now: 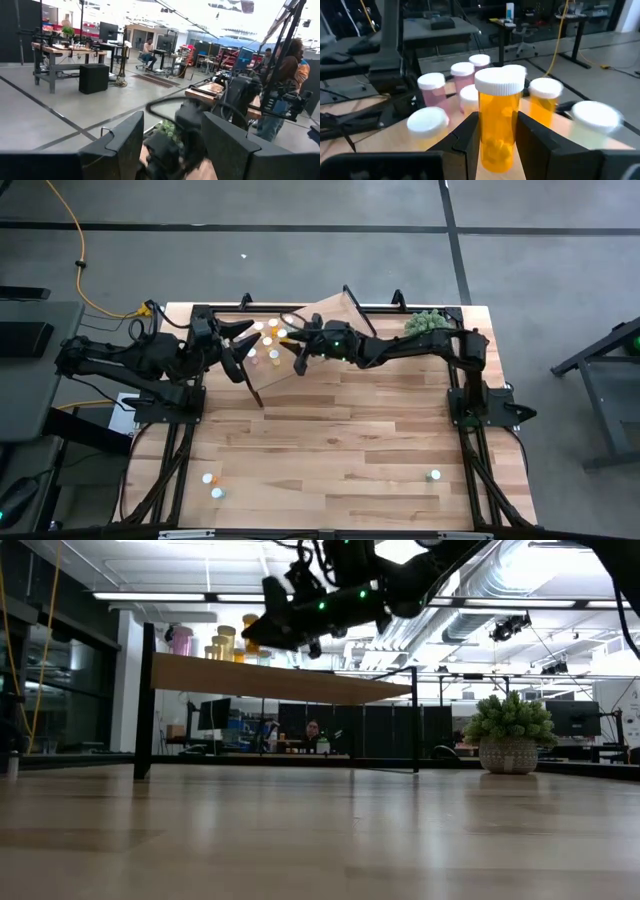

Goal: Pick and place medicine bottles onto shelf by color
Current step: Put the right orange pill bottle on the shelf aligned with the other orange pill bottle

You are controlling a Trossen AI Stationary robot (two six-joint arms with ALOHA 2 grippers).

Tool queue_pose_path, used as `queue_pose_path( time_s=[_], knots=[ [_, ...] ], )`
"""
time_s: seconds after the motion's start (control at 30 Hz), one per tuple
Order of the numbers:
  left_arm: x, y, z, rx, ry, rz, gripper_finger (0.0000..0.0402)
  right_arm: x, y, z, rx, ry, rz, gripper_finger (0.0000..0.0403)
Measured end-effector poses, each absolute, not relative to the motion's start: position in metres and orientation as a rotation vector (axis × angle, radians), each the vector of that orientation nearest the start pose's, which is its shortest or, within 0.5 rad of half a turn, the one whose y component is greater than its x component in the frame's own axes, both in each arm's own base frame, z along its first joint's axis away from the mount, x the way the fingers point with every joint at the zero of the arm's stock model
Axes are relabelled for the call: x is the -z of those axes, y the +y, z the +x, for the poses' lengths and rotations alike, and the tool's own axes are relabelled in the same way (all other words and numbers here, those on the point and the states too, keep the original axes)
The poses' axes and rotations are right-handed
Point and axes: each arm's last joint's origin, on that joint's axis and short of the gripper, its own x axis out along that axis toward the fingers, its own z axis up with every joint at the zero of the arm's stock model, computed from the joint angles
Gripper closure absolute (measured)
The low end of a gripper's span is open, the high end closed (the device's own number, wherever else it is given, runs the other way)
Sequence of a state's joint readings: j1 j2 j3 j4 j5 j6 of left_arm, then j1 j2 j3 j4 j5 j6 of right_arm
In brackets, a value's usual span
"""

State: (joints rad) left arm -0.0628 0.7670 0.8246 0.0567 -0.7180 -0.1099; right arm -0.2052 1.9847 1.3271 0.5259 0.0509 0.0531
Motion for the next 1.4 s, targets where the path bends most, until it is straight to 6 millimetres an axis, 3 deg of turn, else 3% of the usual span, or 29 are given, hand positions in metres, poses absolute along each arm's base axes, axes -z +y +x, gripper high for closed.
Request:
queue_pose_path(
  time_s=[0.1, 0.37, 1.4],
  knots=[
    [-0.371, 0.009, 0.161, -0.649, -0.145, -0.15, 0.0213, -0.221, -0.095, 0.447, 0.262, 0.105, 0.097, 0.0302],
    [-0.373, 0.009, 0.161, -0.648, -0.163, -0.157, 0.0213, -0.225, -0.103, 0.444, 0.296, 0.104, 0.083, 0.0302],
    [-0.373, 0.009, 0.161, -0.647, -0.164, -0.157, 0.0213, -0.21, -0.102, 0.443, 0.296, 0.229, 0.176, 0.0294]
  ],
)
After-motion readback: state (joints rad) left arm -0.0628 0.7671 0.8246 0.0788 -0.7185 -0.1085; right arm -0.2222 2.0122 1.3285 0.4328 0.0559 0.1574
